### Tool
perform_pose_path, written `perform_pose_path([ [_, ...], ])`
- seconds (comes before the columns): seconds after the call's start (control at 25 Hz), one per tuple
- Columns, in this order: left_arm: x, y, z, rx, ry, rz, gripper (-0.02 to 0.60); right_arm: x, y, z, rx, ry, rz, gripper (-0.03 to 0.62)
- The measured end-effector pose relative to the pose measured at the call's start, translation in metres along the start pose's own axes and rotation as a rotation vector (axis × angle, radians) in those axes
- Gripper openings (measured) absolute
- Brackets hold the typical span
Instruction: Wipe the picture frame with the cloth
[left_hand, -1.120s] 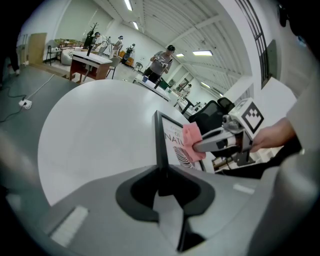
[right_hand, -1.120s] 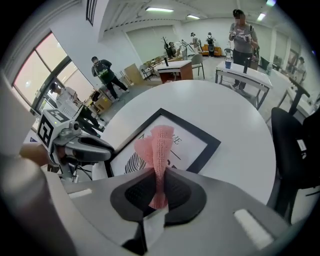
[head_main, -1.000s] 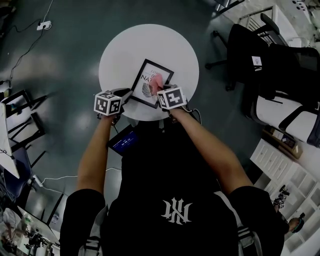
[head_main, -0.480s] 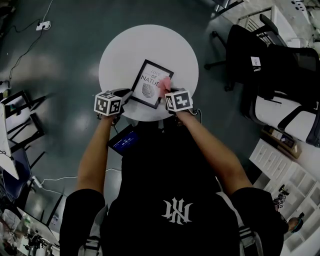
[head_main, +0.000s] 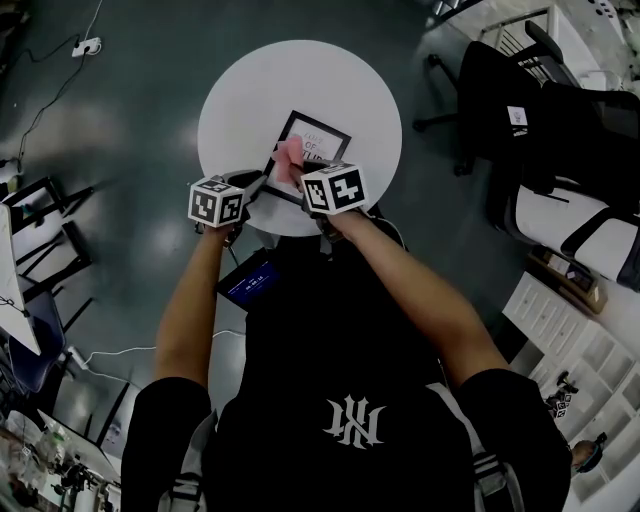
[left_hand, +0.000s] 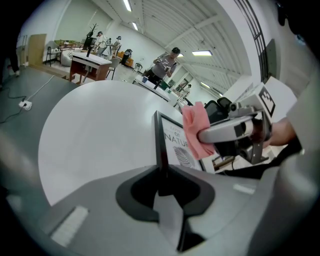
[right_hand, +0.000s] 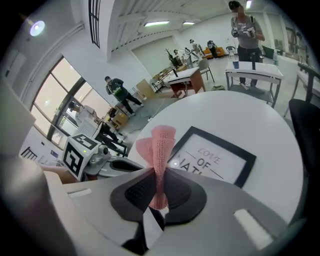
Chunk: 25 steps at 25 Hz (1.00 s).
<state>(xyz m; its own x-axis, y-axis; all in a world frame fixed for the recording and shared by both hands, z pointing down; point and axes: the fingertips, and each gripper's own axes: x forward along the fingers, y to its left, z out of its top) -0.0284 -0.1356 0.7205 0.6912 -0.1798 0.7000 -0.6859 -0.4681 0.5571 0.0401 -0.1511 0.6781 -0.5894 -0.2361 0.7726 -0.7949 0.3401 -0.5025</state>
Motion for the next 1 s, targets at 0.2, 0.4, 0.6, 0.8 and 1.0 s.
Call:
perform_pose_path([
  [0.2, 0.001, -0.001, 0.000, 0.006, -0.004, 0.006, 0.051, 0.039, 0.017, 0.001, -0.027, 0.041, 0.015, 0.026],
  [0.4, 0.000, 0.000, -0.001, -0.025, -0.004, 0.002, 0.051, 0.053, 0.018, -0.006, -0.052, 0.078, 0.006, 0.026],
  [0.6, 0.000, 0.000, -0.002, -0.009, -0.014, 0.018, 0.051, 0.057, 0.011, -0.015, -0.057, 0.084, -0.007, 0.026],
  [0.8, 0.000, 0.002, -0.002, -0.009, -0.016, 0.019, 0.051, 0.043, -0.005, -0.032, -0.036, 0.109, -0.018, 0.026],
  [1.0, -0.002, 0.003, -0.004, -0.014, -0.013, 0.021, 0.052, 0.021, -0.027, -0.051, -0.047, 0.137, -0.082, 0.026],
])
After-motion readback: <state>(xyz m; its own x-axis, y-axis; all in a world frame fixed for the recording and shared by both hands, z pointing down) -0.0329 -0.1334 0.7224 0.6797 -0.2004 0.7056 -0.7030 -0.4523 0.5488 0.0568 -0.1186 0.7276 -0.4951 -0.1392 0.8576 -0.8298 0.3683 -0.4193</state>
